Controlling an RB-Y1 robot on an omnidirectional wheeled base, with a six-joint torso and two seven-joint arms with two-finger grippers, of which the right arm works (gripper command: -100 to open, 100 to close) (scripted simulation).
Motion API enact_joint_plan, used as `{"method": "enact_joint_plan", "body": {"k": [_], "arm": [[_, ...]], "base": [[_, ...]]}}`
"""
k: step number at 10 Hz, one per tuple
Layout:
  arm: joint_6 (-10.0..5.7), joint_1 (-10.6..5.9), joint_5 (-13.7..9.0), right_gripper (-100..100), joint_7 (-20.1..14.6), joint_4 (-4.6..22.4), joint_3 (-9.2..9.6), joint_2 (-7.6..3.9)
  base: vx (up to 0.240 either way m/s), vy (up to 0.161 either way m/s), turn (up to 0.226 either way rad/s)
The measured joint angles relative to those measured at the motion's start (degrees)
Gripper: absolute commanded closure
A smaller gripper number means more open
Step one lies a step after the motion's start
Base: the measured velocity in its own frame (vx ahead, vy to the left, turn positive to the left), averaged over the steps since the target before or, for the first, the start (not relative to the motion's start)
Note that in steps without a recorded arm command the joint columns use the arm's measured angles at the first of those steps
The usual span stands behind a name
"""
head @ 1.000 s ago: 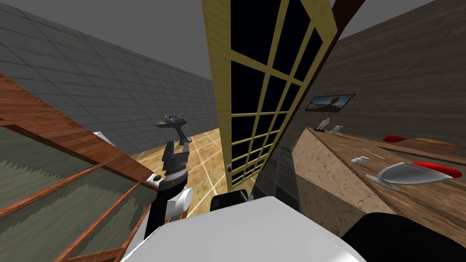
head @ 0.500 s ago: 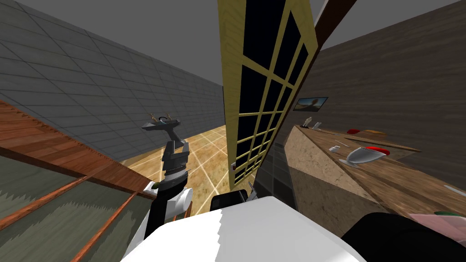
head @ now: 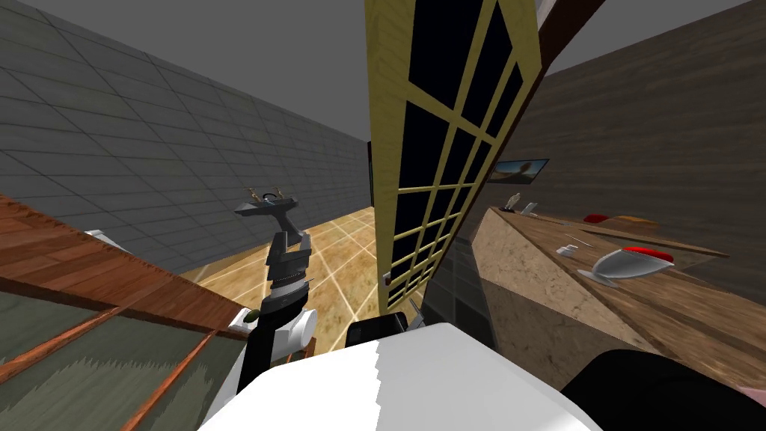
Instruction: Push the door open
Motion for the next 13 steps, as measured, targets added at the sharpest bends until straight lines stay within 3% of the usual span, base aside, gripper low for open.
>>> {"method": "enact_joint_plan", "body": {"k": [2, 3, 5, 6, 11, 12, 13], "arm": [[0.73, 0.09, -0.65, -100, 0.81, -0.31, 0.71, -0.09], [1.20, 0.07, -0.93, -100, 1.17, -0.51, 1.08, 0.46], [1.91, 0.24, -1.52, -100, 1.94, -0.81, 1.77, 2.69], [1.91, 0.21, -1.56, 100, 2.06, -0.77, 1.81, 2.83], [1.91, 0.25, -1.52, 100, 1.94, -0.81, 1.77, 2.69], [1.91, 0.25, -1.52, -100, 1.94, -0.81, 1.77, 2.68], [1.48, 0.57, -1.89, -100, 2.76, -0.16, 2.60, 2.07]], "base": [[0.234, 0.046, 0.003], [0.225, 0.058, 0.023], [0.121, 0.055, 0.004], [0.000, 0.000, 0.000], [-0.016, -0.008, 0.001], [0.043, -0.016, -0.231], [0.101, -0.021, -0.285]]}}
